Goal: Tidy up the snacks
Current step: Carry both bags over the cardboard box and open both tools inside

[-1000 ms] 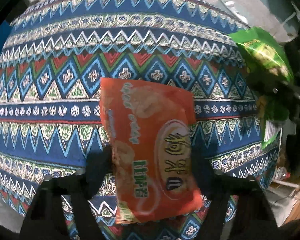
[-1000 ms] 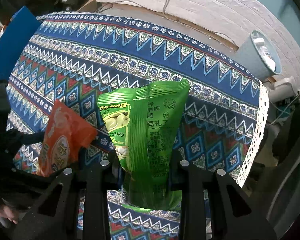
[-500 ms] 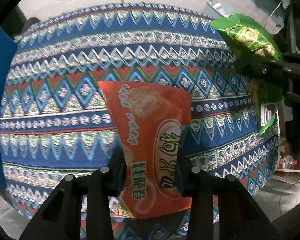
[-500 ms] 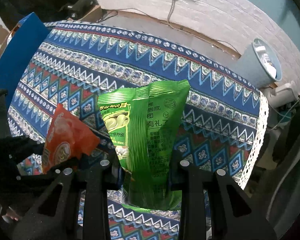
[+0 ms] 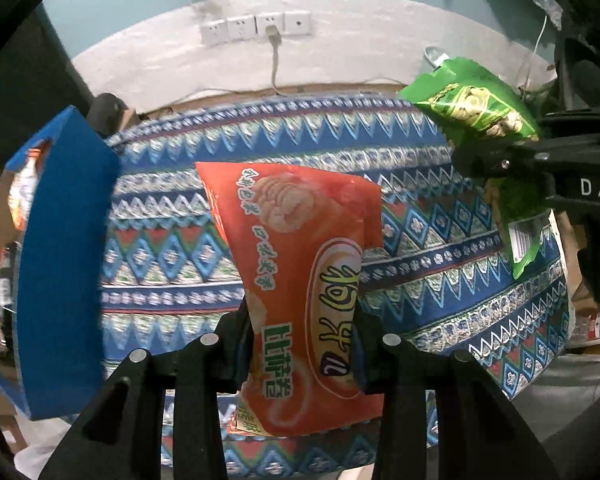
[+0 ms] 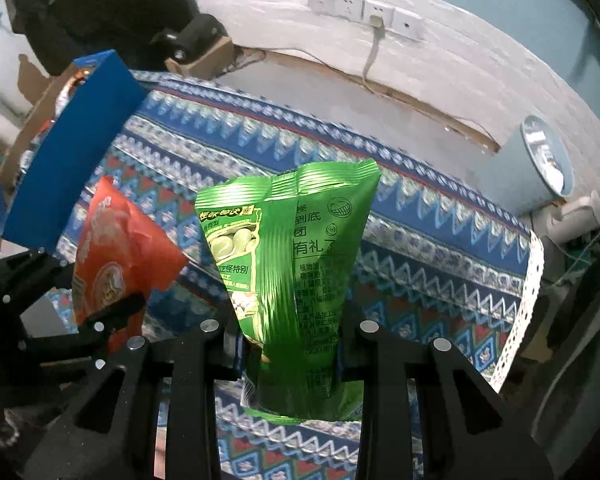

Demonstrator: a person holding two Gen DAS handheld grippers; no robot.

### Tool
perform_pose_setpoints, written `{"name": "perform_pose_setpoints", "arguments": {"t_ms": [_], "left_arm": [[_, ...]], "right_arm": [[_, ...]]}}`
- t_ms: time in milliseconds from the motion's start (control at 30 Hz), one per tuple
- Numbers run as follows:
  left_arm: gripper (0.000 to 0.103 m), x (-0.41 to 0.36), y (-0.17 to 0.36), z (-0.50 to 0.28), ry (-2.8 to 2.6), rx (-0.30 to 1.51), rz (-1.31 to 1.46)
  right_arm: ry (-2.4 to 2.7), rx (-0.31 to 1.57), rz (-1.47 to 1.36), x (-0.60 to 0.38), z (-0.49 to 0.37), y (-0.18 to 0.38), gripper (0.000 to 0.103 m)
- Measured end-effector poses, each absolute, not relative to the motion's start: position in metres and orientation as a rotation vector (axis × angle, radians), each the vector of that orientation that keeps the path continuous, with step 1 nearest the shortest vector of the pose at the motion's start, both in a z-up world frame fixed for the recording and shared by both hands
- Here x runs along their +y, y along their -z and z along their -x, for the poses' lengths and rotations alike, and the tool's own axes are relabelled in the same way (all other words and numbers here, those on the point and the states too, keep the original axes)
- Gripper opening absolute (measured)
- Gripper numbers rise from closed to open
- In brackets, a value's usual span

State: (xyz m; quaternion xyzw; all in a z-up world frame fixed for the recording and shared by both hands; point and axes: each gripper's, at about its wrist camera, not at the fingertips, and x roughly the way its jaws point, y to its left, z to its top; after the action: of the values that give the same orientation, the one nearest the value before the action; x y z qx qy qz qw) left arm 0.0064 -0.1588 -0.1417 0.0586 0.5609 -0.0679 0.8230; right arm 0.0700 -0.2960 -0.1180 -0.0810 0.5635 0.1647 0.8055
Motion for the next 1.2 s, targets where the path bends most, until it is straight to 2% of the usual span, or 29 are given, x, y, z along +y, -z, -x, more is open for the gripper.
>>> {"name": "perform_pose_setpoints", "arguments": {"t_ms": [700, 1200], "left_arm": [[0.040, -0.033, 0.045, -0.001, 0.014, 1.007, -0.110], [0.040, 0.079, 0.034, 0.001, -0.113, 0.983, -0.029]], "right_arm": [[-0.595, 1.073, 0.187, -0.162, -0.076, 0.044, 0.029], [-0.727, 1.061, 0.221, -0.058, -0.086, 0.026, 0.029]]}}
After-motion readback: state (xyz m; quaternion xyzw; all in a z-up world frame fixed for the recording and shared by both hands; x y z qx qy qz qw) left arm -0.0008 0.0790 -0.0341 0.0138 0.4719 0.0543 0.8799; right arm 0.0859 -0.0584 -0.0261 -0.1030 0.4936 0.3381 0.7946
